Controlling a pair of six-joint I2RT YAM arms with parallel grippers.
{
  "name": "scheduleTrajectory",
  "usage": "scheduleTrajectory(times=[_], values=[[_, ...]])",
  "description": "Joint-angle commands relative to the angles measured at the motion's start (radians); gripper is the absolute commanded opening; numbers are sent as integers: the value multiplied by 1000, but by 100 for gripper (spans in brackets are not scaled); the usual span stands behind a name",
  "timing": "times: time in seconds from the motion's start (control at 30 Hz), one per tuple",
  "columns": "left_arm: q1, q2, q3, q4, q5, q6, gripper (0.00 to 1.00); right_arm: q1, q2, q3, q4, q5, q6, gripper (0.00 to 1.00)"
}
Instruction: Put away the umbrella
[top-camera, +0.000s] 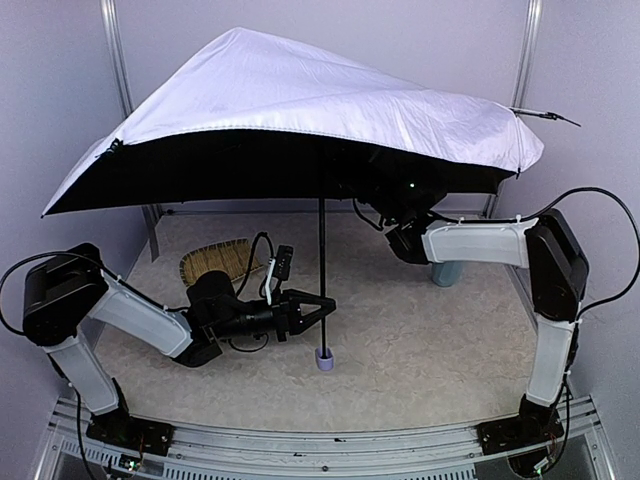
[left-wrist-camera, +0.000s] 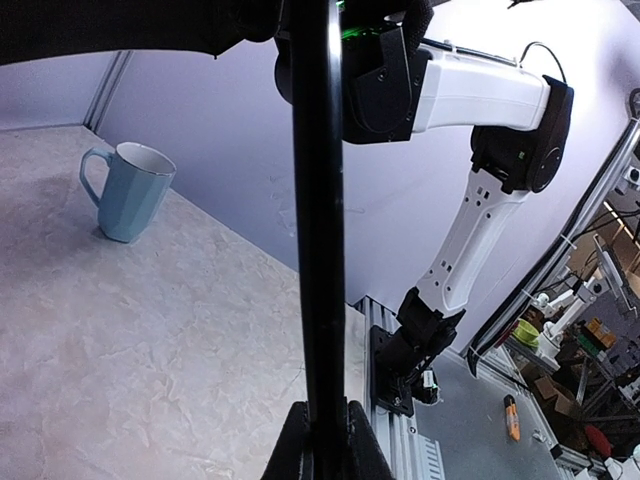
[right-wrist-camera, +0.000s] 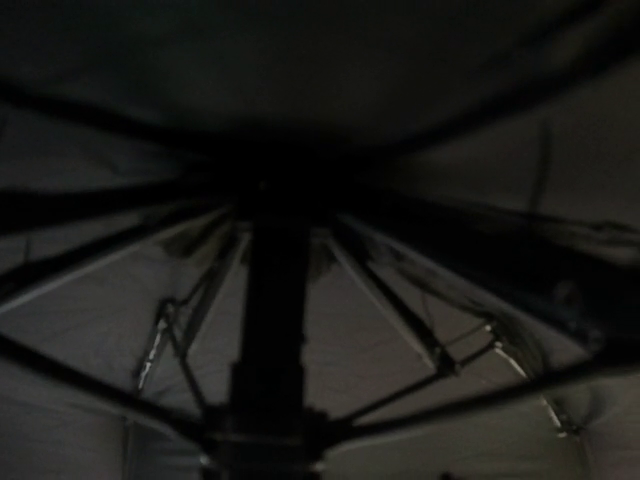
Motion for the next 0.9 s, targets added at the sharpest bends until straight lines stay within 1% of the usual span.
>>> scheduleTrajectory(times=[0.0, 0.13, 0.27, 0.37, 0.43, 0.53, 0.63, 0.7, 0.73, 0.83, 0.87], values=[[-10, -6, 24, 97, 6, 59, 0, -9, -70, -11, -11, 4, -59, 51], [-10, -4, 24, 99, 7, 60, 0, -9, -85, -24, -4, 13, -72, 45], [-10, -2, 25, 100, 9, 60, 0, -9, -87, -25, 0, 12, -78, 47], [-10, -3, 27, 99, 9, 62, 0, -10, -86, -33, 8, 22, -72, 41], [-10, -5, 27, 98, 10, 63, 0, -10, -84, -36, 11, 19, -71, 40], [-10, -6, 27, 98, 8, 65, 0, -11, -79, -41, 8, 21, -65, 42], [-10, -6, 27, 97, 9, 65, 0, -11, -76, -46, 14, 27, -64, 38], [-10, -5, 27, 97, 10, 66, 0, -11, -72, -39, 9, 24, -63, 30], [-11, -5, 27, 96, 10, 65, 0, -11, -71, -38, 8, 26, -62, 24], [-11, -7, 27, 94, 13, 67, 0, -15, -77, -43, 8, 38, -63, 0], [-12, -7, 27, 92, 12, 69, 0, -16, -82, -46, 6, 43, -67, 0]])
